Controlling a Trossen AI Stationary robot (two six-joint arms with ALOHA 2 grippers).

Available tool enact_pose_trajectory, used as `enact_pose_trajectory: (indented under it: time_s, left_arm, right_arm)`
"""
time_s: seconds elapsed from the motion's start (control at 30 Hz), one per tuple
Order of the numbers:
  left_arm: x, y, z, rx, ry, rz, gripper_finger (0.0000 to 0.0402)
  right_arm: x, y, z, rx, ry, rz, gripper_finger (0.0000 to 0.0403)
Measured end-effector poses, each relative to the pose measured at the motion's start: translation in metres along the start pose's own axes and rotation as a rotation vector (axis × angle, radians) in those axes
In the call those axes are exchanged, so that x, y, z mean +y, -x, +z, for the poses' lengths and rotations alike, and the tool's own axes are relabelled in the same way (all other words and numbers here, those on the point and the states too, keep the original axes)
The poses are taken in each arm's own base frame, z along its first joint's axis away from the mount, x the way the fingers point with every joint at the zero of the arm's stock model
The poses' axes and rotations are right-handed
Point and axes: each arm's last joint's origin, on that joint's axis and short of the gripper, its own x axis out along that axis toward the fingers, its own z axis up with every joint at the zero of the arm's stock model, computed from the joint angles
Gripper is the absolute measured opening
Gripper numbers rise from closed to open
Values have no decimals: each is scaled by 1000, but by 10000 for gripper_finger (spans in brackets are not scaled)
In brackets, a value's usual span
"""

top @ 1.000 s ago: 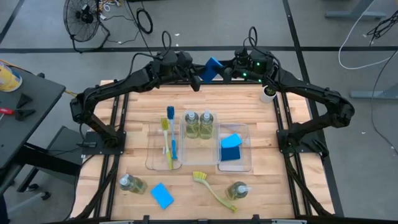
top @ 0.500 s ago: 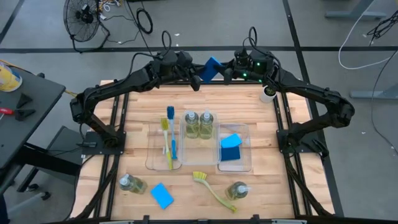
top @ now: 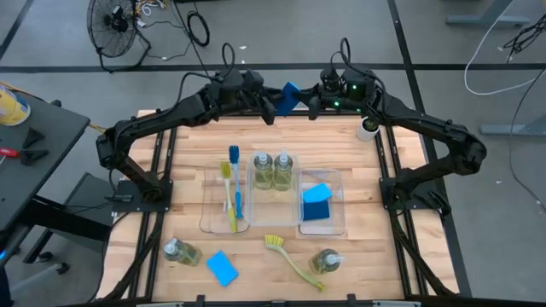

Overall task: Pick & Place Kitchen Sink Supplies
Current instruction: Put the blue sponge wipe into the right transparent bin

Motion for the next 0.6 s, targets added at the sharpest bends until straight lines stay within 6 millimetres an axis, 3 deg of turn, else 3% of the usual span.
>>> enact_pose_trajectory:
  time_s: [0.17,0.3,0.6]
  left_arm:
    - [-2,2,2,0,30,-43,217]
    - [-3,3,2,6,33,-73,257]
    - [-2,3,2,6,33,-74,264]
  right_arm:
    - [2,4,-4,65,35,46,8]
    - [1,19,-5,121,69,26,7]
    - [5,57,-13,285,93,19,7]
